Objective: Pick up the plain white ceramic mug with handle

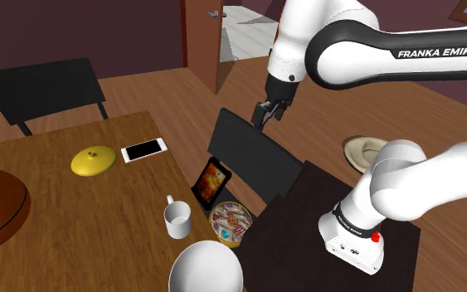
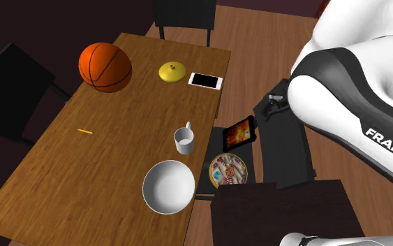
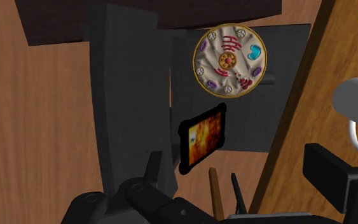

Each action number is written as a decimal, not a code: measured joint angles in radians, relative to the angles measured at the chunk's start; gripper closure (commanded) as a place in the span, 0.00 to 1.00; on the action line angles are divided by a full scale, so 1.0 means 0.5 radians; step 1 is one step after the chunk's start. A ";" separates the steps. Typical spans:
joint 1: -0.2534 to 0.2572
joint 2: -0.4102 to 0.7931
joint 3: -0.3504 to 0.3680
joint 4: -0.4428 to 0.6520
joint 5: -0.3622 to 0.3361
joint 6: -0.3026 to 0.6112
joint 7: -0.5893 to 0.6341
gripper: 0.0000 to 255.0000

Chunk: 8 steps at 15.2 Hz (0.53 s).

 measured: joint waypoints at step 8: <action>0.061 0.402 0.300 0.021 0.104 0.382 0.345 0.00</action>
